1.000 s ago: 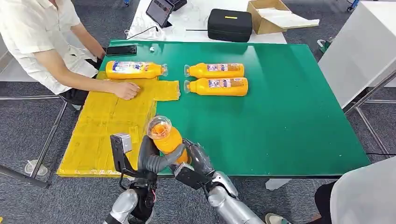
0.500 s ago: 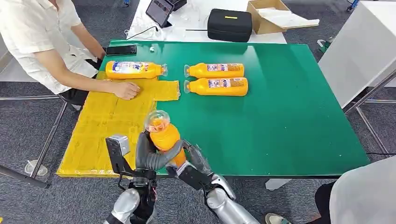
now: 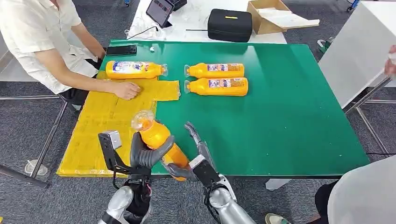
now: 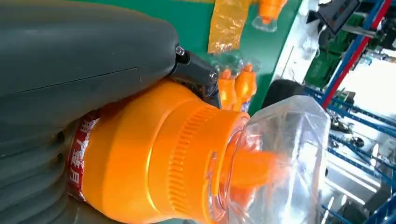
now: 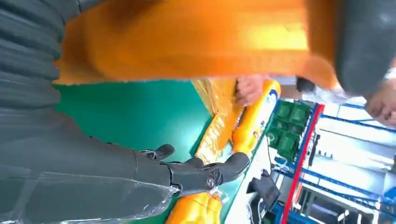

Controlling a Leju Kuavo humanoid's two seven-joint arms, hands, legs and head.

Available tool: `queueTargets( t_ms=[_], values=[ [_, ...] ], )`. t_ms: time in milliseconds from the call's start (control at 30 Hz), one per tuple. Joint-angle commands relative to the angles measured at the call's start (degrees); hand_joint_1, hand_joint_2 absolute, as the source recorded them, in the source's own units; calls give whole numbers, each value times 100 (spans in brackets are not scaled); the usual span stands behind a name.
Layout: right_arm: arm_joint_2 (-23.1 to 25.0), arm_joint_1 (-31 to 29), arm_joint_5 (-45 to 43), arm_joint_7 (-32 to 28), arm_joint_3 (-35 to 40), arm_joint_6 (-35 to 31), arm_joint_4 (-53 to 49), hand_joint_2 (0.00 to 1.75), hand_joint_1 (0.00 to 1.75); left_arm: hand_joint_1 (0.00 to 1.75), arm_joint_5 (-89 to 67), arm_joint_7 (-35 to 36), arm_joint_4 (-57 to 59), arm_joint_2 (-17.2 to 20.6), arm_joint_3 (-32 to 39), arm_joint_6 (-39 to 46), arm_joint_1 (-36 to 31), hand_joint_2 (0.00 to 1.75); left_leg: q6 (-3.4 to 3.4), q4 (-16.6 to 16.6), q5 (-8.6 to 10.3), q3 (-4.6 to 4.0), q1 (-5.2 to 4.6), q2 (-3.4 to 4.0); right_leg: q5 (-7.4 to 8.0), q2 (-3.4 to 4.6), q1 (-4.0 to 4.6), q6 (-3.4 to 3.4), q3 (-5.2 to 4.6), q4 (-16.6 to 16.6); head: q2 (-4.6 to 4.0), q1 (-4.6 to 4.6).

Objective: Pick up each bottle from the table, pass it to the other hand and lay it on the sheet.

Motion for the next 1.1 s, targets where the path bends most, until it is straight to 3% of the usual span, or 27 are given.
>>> queueTargets(
  t_ms=[33, 67, 233, 267, 300, 333, 400, 467, 533, 600, 700, 767, 967, 1100],
  values=[
    [-280, -435, 1097, -136, -315, -1945, 948, 175, 0, 175, -977, -387, 716, 280, 408, 1100, -816, 175, 6, -9, 3, 25, -3, -9, -2, -18, 1, -9, 27, -6, 2, 0],
    [-292, -376, 1622, -268, -718, -2450, 997, 175, 0, 175, -1720, -509, 821, 414, 400, 1678, -904, 175, 5, -11, 5, 24, -3, -7, 0, -15, 0, -7, 24, -8, 0, 2],
    [-275, -287, 1789, -395, -1089, -2451, 857, 175, 0, 175, -2036, -459, 835, 416, 585, 1626, -845, 175, 6, -8, 3, 20, -3, 1, -1, -5, -1, -5, 21, -5, 0, 0],
    [-101, 184, 1897, -424, -1817, -2451, -166, 175, 0, 175, -2923, -298, 896, 544, 559, 2140, -844, 175, 8, -10, 1, 28, -6, -4, -5, -12, -3, -7, 30, -4, 0, 2],
    [-165, 263, 1851, -424, -1783, -2451, -250, 175, 0, 175, -2914, -306, 877, 585, 623, 2115, -821, 175, 10, -12, 0, 36, -9, -5, -9, -15, -5, -10, 37, -3, 0, 0],
    [5, 656, 1976, -424, -2306, -2451, -1478, 175, 0, 175, -3967, -184, 935, 496, 1059, 2171, -737, 175, 6, -8, 0, 24, -5, -8, -10, -17, -2, -10, 26, 1, 0, 0],
    [5, 656, 1976, -424, -2306, -2451, -1478, 175, 0, 175, -3967, -184, 935, 496, 1059, 2171, -737, 175, 5, -3, -3, 19, -8, -11, -15, -21, -4, -11, 18, 8, 0, 2],
    [16, 1034, 1837, -424, -2381, -2451, -2534, 175, 0, 175, -4545, -105, 1015, 432, 1270, 2167, -717, 175, 4, -2, 1, 5, -6, -12, -8, -15, -3, -7, 9, 5, 0, 2],
    [-52, 1109, 1682, -424, -2174, -2451, -2794, 175, 0, 175, -5375, 205, 1363, 554, 1064, 2171, -903, 175, 6, 1, -6, 15, -7, -15, -15, -16, -4, -10, 18, 10, 0, 0],
    [-241, 817, 1575, -424, -1851, -2321, -1770, 175, 0, 175, -6414, 842, 2231, 712, 911, 1865, -1274, 175, 4, -5, 3, 8, -3, -22, -4, -16, -1, -6, 12, -1, 0, 2],
    [-267, 506, 1287, -424, -1608, -1956, -871, 175, 0, 175, -7214, 1014, 3549, 741, 742, 1767, -1786, 175, 6, -20, 7, 42, -3, -16, -1, -17, 1, -14, 45, -16, 0, 2],
    [-335, 327, 1096, -424, -1209, -2077, -515, 175, 0, 175, -7744, 1017, 4335, 692, 575, 1891, -2105, 175, 4, -11, 8, 16, -2, -13, 2, -9, 0, -7, 17, -10, 0, 0],
    [-333, 40, 873, -424, -866, -2064, 18, 175, 0, 175, -8216, 874, 5065, 688, 171, 1136, -2402, 175, 7, -8, 23, 18, -1, -8, 8, -7, 2, -7, 19, -5, 0, 2],
    [-333, 40, 873, -424, -866, -2064, 18, 175, 0, 175, -8216, 874, 5065, 688, 171, 1136, -2402, 175, 5, -5, 20, 13, -3, -11, 4, -9, 0, -5, 14, 3, 0, 2]
  ],
)
